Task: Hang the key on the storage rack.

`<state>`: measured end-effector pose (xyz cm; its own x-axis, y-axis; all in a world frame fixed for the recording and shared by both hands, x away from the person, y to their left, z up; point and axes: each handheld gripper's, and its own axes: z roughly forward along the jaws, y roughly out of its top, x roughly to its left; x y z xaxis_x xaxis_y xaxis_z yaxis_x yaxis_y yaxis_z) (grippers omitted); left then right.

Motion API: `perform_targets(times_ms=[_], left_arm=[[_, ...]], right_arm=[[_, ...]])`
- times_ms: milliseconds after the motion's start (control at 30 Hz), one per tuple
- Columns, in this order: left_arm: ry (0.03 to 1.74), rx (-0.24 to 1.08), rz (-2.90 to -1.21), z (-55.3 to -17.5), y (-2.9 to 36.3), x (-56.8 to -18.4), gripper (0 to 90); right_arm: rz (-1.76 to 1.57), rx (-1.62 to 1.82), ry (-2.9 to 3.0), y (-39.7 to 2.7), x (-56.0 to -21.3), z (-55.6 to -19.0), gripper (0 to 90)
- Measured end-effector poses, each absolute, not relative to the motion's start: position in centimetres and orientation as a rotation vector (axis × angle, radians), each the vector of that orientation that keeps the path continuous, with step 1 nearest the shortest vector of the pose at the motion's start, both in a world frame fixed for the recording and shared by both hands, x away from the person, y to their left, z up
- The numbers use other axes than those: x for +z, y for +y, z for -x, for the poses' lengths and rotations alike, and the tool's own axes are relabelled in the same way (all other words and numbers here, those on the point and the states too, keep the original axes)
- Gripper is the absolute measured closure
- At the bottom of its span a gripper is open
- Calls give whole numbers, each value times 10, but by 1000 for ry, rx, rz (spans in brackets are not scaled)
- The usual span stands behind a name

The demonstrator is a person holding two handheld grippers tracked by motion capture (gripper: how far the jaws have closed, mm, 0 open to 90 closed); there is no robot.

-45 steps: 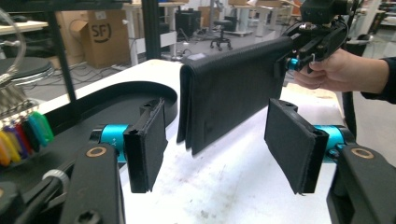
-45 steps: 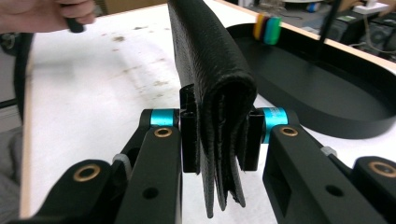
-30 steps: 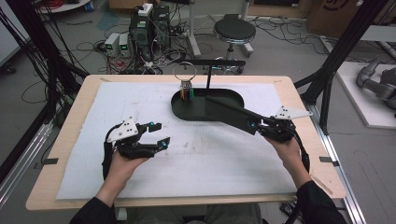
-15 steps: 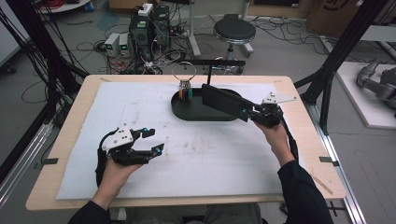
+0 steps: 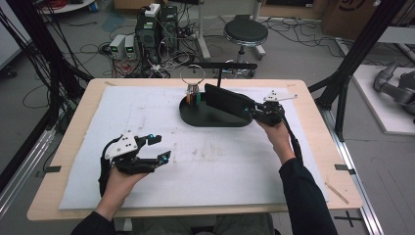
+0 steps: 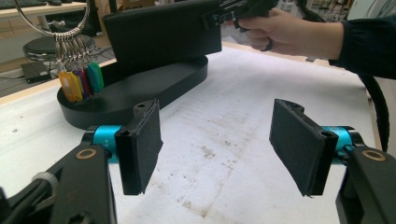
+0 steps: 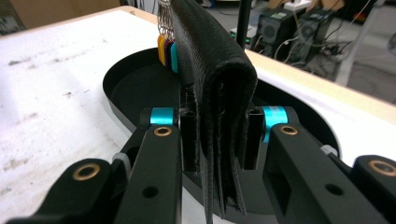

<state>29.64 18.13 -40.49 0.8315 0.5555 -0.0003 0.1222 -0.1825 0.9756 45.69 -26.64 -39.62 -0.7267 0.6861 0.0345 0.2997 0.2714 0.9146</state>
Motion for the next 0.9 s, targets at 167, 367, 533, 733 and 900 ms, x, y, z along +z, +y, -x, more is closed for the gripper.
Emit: perform_targets(times_ms=[167,367,533,733,900], left_arm=[[523,417,-1733,-295,181,-405,338],[521,416,-1725,-294,182,-405,339],[520,416,-1727,-293,182,-405,337],[517,414,-1723,-293,182,-405,337],[515,411,-1725,-293,181,-405,336]], right_arm=[[-887,1421,2205,-257,-403,-470,757],[-878,1451,2208,-249,-410,-479,757],[-906,1472,2188,-251,-415,-486,756],[-919,1466,2162,-253,-419,-489,747],[-956,1443,2155,-256,-423,-492,734]])
